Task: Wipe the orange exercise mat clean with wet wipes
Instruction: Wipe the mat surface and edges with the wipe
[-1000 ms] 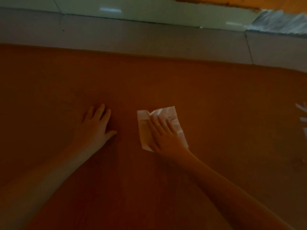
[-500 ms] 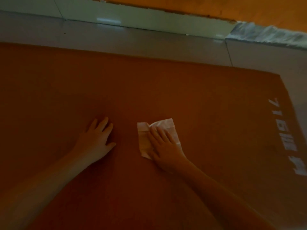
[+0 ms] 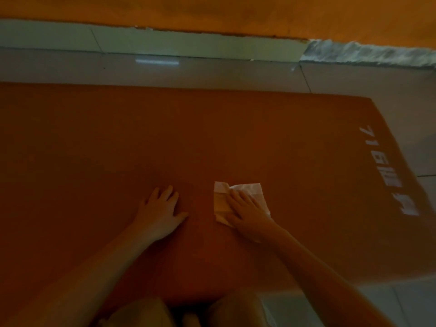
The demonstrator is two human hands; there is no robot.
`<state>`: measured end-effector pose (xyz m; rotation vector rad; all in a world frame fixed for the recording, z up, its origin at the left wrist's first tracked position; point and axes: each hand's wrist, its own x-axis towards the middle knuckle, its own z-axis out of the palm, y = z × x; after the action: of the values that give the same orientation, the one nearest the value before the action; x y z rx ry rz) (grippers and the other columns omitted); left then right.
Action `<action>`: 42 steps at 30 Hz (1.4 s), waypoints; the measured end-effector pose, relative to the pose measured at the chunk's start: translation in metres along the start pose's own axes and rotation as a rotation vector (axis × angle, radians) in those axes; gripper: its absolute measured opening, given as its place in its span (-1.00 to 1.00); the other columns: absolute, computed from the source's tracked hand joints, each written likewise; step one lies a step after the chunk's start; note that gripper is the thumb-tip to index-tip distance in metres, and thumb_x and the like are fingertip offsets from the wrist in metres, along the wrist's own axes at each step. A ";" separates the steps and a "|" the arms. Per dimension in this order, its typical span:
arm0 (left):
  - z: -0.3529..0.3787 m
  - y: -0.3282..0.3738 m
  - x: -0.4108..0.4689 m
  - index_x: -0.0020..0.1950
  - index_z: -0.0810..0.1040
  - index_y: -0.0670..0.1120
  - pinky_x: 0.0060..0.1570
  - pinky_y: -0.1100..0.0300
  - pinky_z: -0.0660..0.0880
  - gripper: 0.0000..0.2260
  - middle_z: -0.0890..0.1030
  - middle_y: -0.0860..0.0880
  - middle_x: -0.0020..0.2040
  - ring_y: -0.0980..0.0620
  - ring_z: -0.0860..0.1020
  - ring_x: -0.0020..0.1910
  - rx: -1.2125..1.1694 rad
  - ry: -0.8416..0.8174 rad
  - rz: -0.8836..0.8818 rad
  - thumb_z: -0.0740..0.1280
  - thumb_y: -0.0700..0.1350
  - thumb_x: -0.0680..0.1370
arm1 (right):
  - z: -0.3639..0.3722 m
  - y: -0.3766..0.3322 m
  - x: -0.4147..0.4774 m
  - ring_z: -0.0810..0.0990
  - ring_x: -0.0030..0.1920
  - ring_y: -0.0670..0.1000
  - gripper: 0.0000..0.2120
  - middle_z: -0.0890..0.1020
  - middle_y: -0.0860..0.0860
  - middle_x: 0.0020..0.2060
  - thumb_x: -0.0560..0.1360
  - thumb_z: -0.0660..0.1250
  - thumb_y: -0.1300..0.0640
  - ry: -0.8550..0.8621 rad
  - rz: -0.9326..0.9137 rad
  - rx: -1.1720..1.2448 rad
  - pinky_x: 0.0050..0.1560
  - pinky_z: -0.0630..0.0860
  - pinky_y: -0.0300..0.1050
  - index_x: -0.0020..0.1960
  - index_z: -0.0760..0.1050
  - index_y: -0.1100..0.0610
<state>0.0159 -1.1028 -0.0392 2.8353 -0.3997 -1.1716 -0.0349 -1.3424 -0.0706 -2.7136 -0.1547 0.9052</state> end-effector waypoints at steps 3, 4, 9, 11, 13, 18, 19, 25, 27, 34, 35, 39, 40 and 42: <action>0.003 -0.002 -0.008 0.59 -0.08 0.02 0.50 -0.17 -0.10 -0.38 -0.19 0.02 0.59 -0.09 -0.17 0.56 -0.020 0.000 0.017 -0.01 0.26 0.62 | -0.004 0.016 -0.011 -0.27 0.53 0.10 -0.41 -0.21 0.06 0.55 0.67 -0.08 -0.10 0.006 0.133 -0.009 0.48 -0.28 0.05 0.57 -0.22 0.10; 0.003 -0.002 -0.012 0.59 -0.08 0.02 0.50 -0.17 -0.11 -0.39 -0.18 0.01 0.59 -0.09 -0.17 0.56 -0.022 0.009 0.019 -0.03 0.25 0.62 | -0.003 0.015 -0.015 -0.27 0.53 0.11 -0.41 -0.21 0.07 0.55 0.67 -0.08 -0.10 0.021 0.165 -0.008 0.48 -0.28 0.06 0.57 -0.22 0.10; 0.000 -0.003 -0.019 0.59 -0.09 0.01 0.49 -0.21 -0.08 -0.36 -0.17 -0.01 0.59 -0.10 -0.16 0.56 -0.004 -0.028 0.036 -0.04 0.29 0.61 | 0.002 -0.015 -0.045 -0.28 0.53 0.09 -0.42 -0.20 0.03 0.55 0.67 -0.04 -0.08 -0.045 0.077 0.057 0.46 -0.29 0.05 0.57 -0.21 0.06; 0.003 -0.005 -0.020 0.59 -0.11 0.01 0.48 -0.23 -0.07 -0.34 -0.19 -0.01 0.59 -0.11 -0.16 0.56 -0.014 -0.050 0.040 -0.03 0.30 0.60 | 0.002 -0.015 -0.059 -0.28 0.53 0.07 -0.40 -0.21 0.02 0.55 0.67 -0.02 -0.09 -0.100 0.072 0.053 0.47 -0.29 0.05 0.57 -0.22 0.06; 0.007 -0.004 -0.022 0.59 -0.13 0.01 0.47 -0.26 -0.06 -0.32 -0.20 -0.02 0.59 -0.12 -0.17 0.56 -0.015 -0.029 0.039 -0.02 0.31 0.60 | 0.001 -0.001 -0.071 -0.28 0.53 0.07 -0.37 -0.22 0.03 0.55 0.65 -0.05 -0.14 -0.133 0.122 0.026 0.47 -0.27 0.06 0.56 -0.24 0.08; 0.011 -0.001 -0.019 0.59 -0.10 0.00 0.46 -0.29 -0.05 -0.34 -0.18 -0.03 0.59 -0.14 -0.15 0.56 -0.037 0.014 0.022 0.00 0.29 0.61 | -0.008 0.044 -0.084 -0.16 0.55 0.12 0.37 -0.10 0.05 0.56 -0.05 -0.58 -0.63 -0.075 0.319 -0.007 0.51 -0.13 0.16 0.58 -0.12 0.09; 0.011 0.001 -0.018 0.59 -0.09 -0.01 0.46 -0.29 -0.04 -0.35 -0.16 -0.04 0.59 -0.14 -0.14 0.56 -0.039 0.012 0.020 0.01 0.27 0.61 | -0.012 0.045 -0.083 -0.18 0.55 0.13 0.30 -0.12 0.05 0.56 0.03 -0.55 -0.64 -0.103 0.320 -0.008 0.51 -0.13 0.17 0.58 -0.14 0.09; 0.010 0.016 -0.007 0.50 0.18 -0.12 0.45 -0.26 0.06 -0.43 0.05 -0.17 0.55 -0.25 0.04 0.52 -0.062 0.090 -0.053 0.06 0.22 0.62 | -0.036 0.026 -0.090 -0.27 0.53 0.09 -0.37 -0.19 0.00 0.55 0.65 0.07 -0.07 -0.169 0.116 0.058 0.47 -0.22 0.09 0.57 -0.18 0.05; 0.008 0.029 -0.002 0.49 0.19 -0.14 0.46 -0.24 0.03 -0.41 0.05 -0.20 0.54 -0.27 0.03 0.51 -0.106 0.118 -0.104 0.06 0.25 0.61 | -0.037 0.028 -0.106 -0.27 0.52 0.03 -0.36 -0.17 -0.04 0.55 0.64 0.08 -0.10 -0.187 0.015 0.021 0.47 -0.22 0.06 0.57 -0.16 0.05; 0.016 0.069 0.020 0.59 -0.09 -0.02 0.49 -0.21 -0.08 -0.43 -0.16 -0.06 0.59 -0.15 -0.16 0.55 -0.043 0.213 0.023 -0.06 0.19 0.65 | -0.005 0.105 -0.125 -0.37 0.47 0.00 0.07 -0.37 -0.09 0.41 0.16 -0.44 -0.62 -0.036 0.177 0.077 0.43 -0.35 0.03 0.50 -0.36 0.00; 0.017 0.072 0.021 0.59 -0.09 -0.01 0.49 -0.21 -0.07 -0.45 -0.16 -0.06 0.59 -0.15 -0.15 0.55 -0.025 0.209 0.021 -0.07 0.16 0.66 | -0.004 0.112 -0.121 -0.34 0.50 0.04 -0.03 -0.37 -0.07 0.42 0.26 -0.40 -0.56 -0.007 0.235 0.074 0.44 -0.33 0.05 0.50 -0.37 0.00; 0.018 0.080 0.026 0.58 -0.05 -0.03 0.48 -0.23 -0.04 -0.48 -0.12 -0.08 0.58 -0.17 -0.13 0.55 0.004 0.203 -0.033 -0.06 0.12 0.66 | 0.004 0.091 -0.110 -0.38 0.47 0.00 -0.19 -0.36 -0.09 0.44 0.38 -0.35 -0.40 0.046 0.218 0.043 0.45 -0.35 0.05 0.53 -0.32 -0.04; 0.018 0.080 0.026 0.58 -0.03 -0.04 0.48 -0.23 -0.03 -0.48 -0.11 -0.08 0.58 -0.18 -0.12 0.55 0.008 0.210 -0.036 -0.06 0.12 0.66 | 0.009 0.084 -0.114 -0.40 0.45 -0.02 -0.18 -0.37 -0.11 0.42 0.32 -0.41 -0.42 0.057 0.148 0.021 0.43 -0.38 0.02 0.50 -0.34 -0.07; 0.020 0.081 0.027 0.58 -0.01 -0.04 0.48 -0.23 -0.03 -0.48 -0.08 -0.08 0.58 -0.18 -0.10 0.55 0.012 0.235 -0.039 -0.05 0.12 0.66 | 0.015 0.081 -0.125 -0.42 0.45 -0.03 -0.19 -0.38 -0.12 0.42 0.27 -0.50 -0.46 0.061 0.039 0.011 0.40 -0.42 -0.04 0.44 -0.39 -0.14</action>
<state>0.0025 -1.1865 -0.0603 2.9569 -0.3396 -0.8292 -0.1428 -1.4403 -0.0340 -2.7391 -0.0839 0.8297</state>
